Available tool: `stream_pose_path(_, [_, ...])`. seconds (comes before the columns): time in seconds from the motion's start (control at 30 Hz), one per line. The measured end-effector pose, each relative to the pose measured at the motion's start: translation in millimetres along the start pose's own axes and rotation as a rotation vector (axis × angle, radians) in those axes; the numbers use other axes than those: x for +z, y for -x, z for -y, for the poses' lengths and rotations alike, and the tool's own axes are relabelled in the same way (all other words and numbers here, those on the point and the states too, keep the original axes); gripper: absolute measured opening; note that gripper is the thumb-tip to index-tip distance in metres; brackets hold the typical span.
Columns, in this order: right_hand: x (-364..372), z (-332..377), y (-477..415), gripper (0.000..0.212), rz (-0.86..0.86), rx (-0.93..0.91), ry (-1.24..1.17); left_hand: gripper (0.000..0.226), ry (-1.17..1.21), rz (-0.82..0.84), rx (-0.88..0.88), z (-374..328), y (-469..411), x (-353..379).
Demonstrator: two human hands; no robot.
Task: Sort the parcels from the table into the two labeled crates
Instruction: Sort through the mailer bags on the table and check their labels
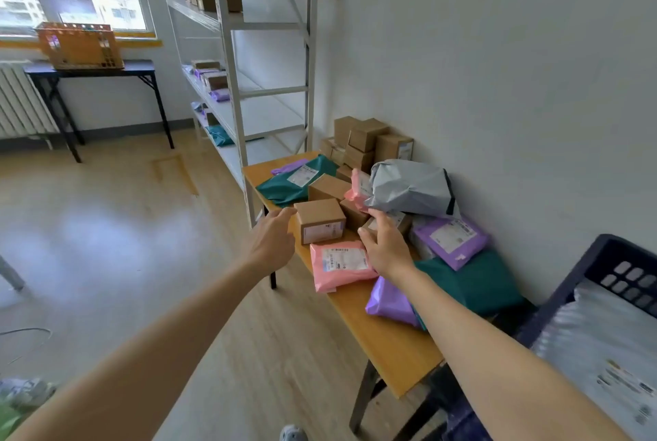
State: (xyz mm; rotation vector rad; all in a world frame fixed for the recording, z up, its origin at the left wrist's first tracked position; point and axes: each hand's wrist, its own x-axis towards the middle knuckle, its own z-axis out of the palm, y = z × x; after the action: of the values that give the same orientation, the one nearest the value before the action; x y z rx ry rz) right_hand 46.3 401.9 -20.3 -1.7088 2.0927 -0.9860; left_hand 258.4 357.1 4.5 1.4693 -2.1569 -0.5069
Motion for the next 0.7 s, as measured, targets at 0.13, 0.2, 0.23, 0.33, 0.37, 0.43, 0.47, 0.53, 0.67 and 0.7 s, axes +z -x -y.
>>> stream_pose_path(0.13, [52.5, -6.5, -55.6, 0.047, 0.064, 0.03, -0.026, 0.046, -0.026, -0.013, -0.025, 40.9, -54.3, -4.1])
stream_pose_path(0.2, [74.3, -10.3, -86.1, 0.047, 0.09, 0.055, -0.065, 0.045, -0.031, -0.002, -0.035, 58.3, -89.0, -3.9])
stream_pose_path(0.23, [84.4, -10.4, -103.0, 0.047, 0.098, 0.07, -0.089, 0.045, -0.031, 0.015, -0.043, 66.7, -107.8, -3.2])
stream_pose_path(0.33, [110.6, -11.4, -155.9, 0.047, 0.106, 0.104, -0.123, 0.045, -0.049, 0.066, -0.069, 90.1, -166.8, 2.3])
stream_pose_path(0.37, [117.5, -11.8, -174.1, 0.047, 0.11, 0.114, -0.127, 0.046, -0.053, 0.078, -0.08, 97.1, -185.5, 4.7])
stream_pose_path(0.43, [129.7, -13.1, -208.0, 0.047, 0.117, 0.129, -0.131, 0.045, -0.053, 0.098, -0.089, 110.0, -218.3, 9.5])
stream_pose_path(0.47, [136.9, -14.3, -225.1, 0.048, 0.122, 0.138, -0.138, 0.045, -0.053, 0.109, -0.089, 117.6, -234.2, 12.8])
stream_pose_path(0.53, [151.1, -15.8, -254.4, 0.049, 0.142, 0.163, -0.161, 0.044, -0.051, 0.126, -0.093, 136.0, -262.3, 20.2])
stream_pose_path(0.67, [180.9, -16.4, -290.0, 0.049, 0.176, 0.206, -0.132, 0.043, -0.049, 0.155, -0.119, 179.4, -307.6, 33.3])
stream_pose_path(0.7, [188.5, -16.6, -297.1, 0.049, 0.176, 0.218, -0.123, 0.043, -0.045, 0.17, -0.129, 189.9, -319.4, 36.5])
